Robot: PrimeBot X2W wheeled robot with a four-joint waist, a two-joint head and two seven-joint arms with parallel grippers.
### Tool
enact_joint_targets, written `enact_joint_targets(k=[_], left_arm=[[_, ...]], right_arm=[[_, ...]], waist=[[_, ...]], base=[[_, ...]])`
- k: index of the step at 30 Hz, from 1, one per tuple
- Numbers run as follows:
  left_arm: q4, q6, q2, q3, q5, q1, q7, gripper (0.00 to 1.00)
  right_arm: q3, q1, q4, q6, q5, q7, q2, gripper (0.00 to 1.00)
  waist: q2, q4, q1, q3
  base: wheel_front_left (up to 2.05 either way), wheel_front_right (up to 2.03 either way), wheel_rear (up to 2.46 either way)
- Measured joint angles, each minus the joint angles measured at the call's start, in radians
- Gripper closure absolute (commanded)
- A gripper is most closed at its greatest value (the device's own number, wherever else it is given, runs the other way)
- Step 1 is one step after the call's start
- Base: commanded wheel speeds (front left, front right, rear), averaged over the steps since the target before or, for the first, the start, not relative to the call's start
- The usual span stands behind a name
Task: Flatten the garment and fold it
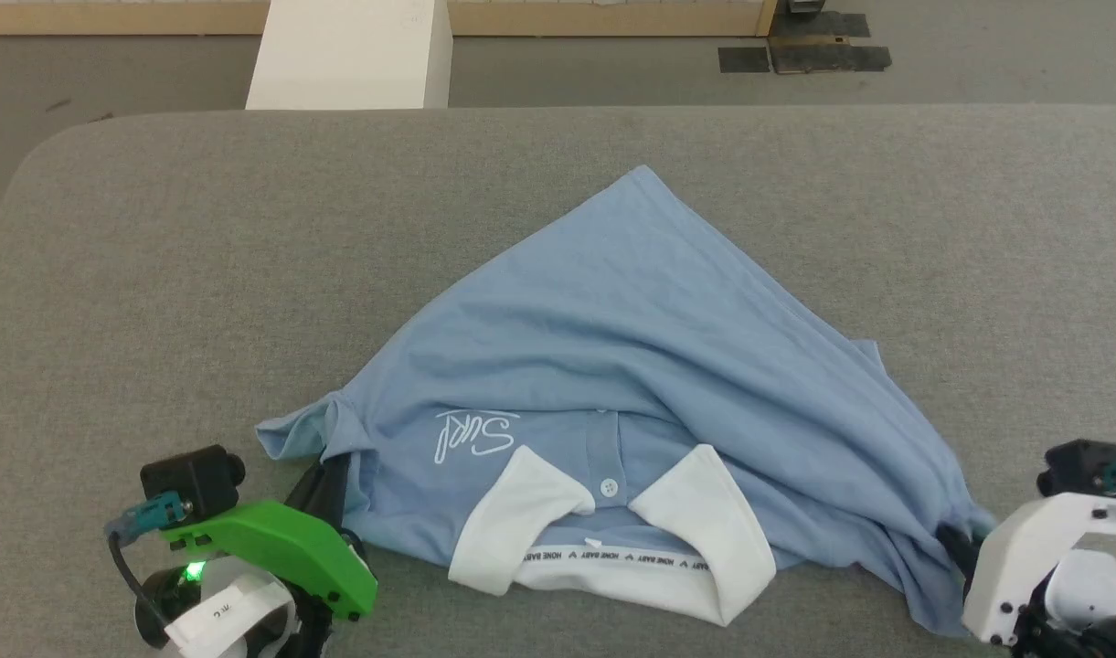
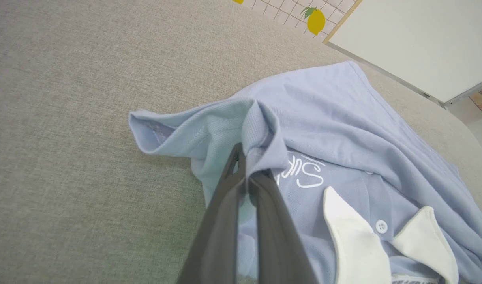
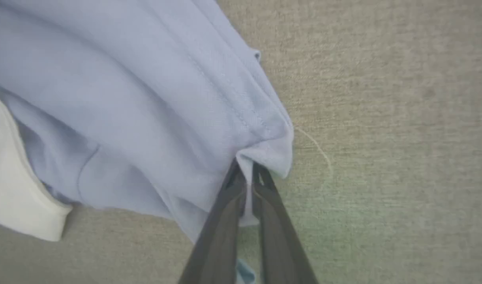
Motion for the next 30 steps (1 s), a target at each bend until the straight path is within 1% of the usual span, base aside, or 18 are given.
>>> enact_joint_targets(k=[5, 8, 12, 16, 20, 22, 26, 30], left_arm=[[0.001, 0.007, 0.002, 0.004, 0.000, 0.009, 0.000, 1.00], [-0.001, 0.009, 0.004, 0.006, -0.003, 0.013, 0.000, 1.00], [-0.007, 0.014, 0.007, 0.006, -0.003, 0.015, 0.000, 1.00], [-0.020, 0.016, 0.011, 0.006, -0.003, 0.014, 0.005, 1.00], [-0.030, 0.016, 0.012, 0.004, -0.003, 0.008, 0.007, 1.00], [-0.033, 0.014, 0.011, -0.002, -0.003, -0.002, 0.007, 1.00], [-0.034, 0.005, 0.000, -0.016, -0.002, -0.034, 0.007, 1.00], [-0.022, -0.017, -0.023, -0.034, -0.002, -0.073, -0.002, 1.00]], right_arm=[[-0.032, -0.037, -0.092, 0.000, 0.039, -0.140, 0.001, 0.00], [-0.037, -0.073, -0.148, 0.000, 0.047, -0.239, -0.013, 0.00], [-0.026, -0.134, -0.160, 0.000, 0.049, -0.364, -0.026, 0.00], [0.027, -0.199, -0.133, 0.000, 0.053, -0.423, -0.035, 0.00], [0.101, -0.303, -0.087, 0.000, 0.049, -0.429, -0.035, 0.00], [0.139, -0.379, -0.047, 0.000, 0.040, -0.428, -0.036, 0.00], [0.199, -0.521, 0.055, 0.000, -0.004, -0.372, -0.050, 0.00], [0.266, -0.677, 0.179, 0.000, -0.065, -0.263, -0.084, 0.00]], waist=[[0.0000, -0.008, 0.0000, -0.010], [0.0000, -0.015, 0.0000, -0.016], [0.0000, -0.018, 0.0000, -0.015], [0.0000, -0.011, 0.0000, 0.000], [0.0000, 0.002, 0.0001, 0.028], [0.0000, 0.012, 0.0001, 0.047], [0.0000, 0.042, 0.0001, 0.086], [0.0000, 0.088, 0.0001, 0.136]], base=[[0.00, 0.00, 0.00], [0.00, 0.00, 0.00], [0.00, 0.00, 0.00], [0.00, 0.00, 0.00], [0.00, 0.00, 0.00], [0.00, 0.00, 0.00], [0.00, 0.00, 0.00], [0.00, 0.00, 0.00]])
